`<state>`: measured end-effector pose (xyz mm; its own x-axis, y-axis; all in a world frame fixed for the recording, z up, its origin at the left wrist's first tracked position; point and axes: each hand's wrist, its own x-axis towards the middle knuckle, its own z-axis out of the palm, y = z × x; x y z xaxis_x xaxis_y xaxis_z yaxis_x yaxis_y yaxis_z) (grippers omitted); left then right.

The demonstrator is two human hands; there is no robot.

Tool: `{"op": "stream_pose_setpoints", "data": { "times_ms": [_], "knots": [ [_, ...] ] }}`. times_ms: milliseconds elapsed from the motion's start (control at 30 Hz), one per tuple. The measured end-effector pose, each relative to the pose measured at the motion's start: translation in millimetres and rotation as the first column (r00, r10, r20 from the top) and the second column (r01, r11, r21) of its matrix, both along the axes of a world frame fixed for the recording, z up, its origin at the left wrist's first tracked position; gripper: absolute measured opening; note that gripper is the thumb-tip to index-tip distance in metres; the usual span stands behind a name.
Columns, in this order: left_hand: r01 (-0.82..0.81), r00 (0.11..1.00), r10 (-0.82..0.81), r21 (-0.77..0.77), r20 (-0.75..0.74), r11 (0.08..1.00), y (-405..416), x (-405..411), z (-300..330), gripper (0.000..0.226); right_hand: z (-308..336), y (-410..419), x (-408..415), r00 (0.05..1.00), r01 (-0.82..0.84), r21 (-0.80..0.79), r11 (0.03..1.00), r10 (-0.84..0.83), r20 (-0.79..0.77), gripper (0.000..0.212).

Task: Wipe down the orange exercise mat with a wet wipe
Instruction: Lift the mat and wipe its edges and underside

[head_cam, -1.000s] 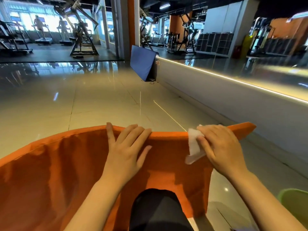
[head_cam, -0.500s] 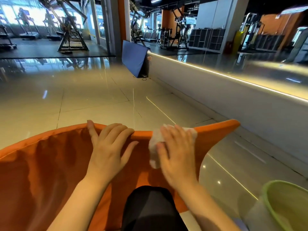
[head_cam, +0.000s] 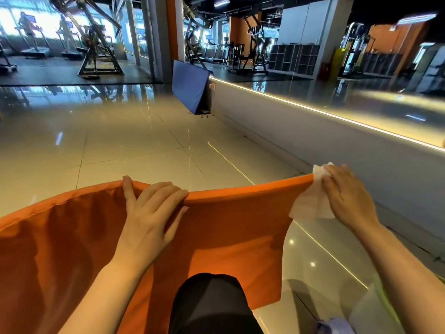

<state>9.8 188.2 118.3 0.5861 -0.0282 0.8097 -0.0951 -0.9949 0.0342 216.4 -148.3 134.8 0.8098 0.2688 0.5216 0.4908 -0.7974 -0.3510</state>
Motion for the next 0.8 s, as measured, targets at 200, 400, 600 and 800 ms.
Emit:
{"op": "stream_pose_setpoints", "data": {
  "times_ms": [200, 400, 600, 800],
  "knots": [
    [-0.005, 1.000, 0.005, 0.003, 0.013, 1.000, -4, 1, -4, 0.031, -27, 55, -40, 0.998, -0.054, 0.110, 0.992, 0.051, 0.032, 0.062],
    [0.007, 1.000, -0.007, 0.032, -0.013, 0.999, 11, -1, -4, 0.040, -25, 136, -123, 0.945, -0.321, 0.005, 0.947, 0.320, 0.064, 0.061],
    [0.002, 1.000, -0.002, 0.046, 0.002, 0.999, 13, 3, -2, 0.035, -15, 65, -57, 0.986, -0.146, -0.129, 0.981, 0.156, 0.067, 0.058],
    [0.019, 1.000, -0.019, -0.009, 0.007, 1.000, 6, 4, -9, 0.042, -16, 29, -18, 0.998, -0.068, -0.027, 0.997, 0.068, 0.000, 0.057]
  ]
}}
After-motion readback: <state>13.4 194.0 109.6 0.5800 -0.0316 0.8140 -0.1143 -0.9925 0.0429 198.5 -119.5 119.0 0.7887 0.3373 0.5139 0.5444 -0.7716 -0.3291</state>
